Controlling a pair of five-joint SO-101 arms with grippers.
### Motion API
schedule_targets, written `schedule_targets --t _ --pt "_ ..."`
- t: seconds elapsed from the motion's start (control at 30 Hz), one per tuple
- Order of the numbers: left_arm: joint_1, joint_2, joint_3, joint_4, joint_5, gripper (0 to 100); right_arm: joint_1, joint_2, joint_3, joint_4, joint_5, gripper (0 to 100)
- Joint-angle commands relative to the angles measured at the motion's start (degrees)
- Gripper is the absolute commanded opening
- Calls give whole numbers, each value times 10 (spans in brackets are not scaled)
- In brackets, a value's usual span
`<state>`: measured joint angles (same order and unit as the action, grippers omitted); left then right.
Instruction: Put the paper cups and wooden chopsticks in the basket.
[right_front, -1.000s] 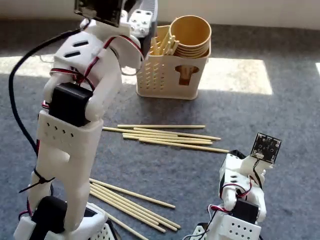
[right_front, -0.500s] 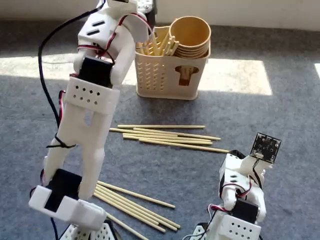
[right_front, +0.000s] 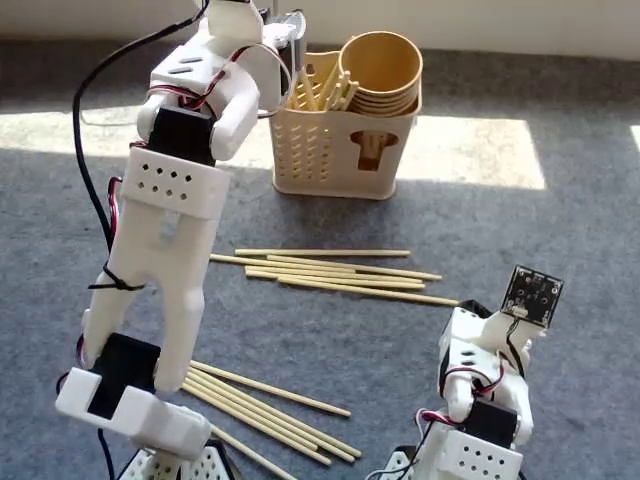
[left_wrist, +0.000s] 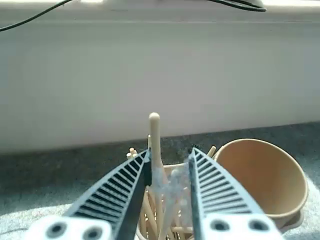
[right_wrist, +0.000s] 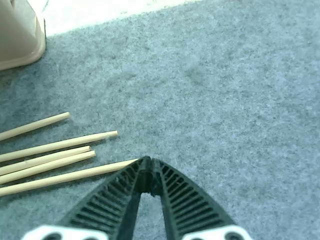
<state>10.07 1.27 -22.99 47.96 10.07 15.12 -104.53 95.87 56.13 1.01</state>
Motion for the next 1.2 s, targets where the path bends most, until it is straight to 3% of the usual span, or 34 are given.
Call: schedule_targets --t 0.0,0.43,0.7,0.87,1.17 --pt "-8 -29 -29 45 1 134 7 -7 68 -14 -2 6" --pt "-7 -138 -29 350 -172 133 7 -7 68 -14 -2 6" --pt "-1 -138 -29 498 -229 84 7 -7 68 -14 -2 6" --pt "43 -144 23 529 -260 66 7 -7 68 -14 -2 6" --pt "150 -233 257 511 -292 68 7 -7 68 -14 -2 6"
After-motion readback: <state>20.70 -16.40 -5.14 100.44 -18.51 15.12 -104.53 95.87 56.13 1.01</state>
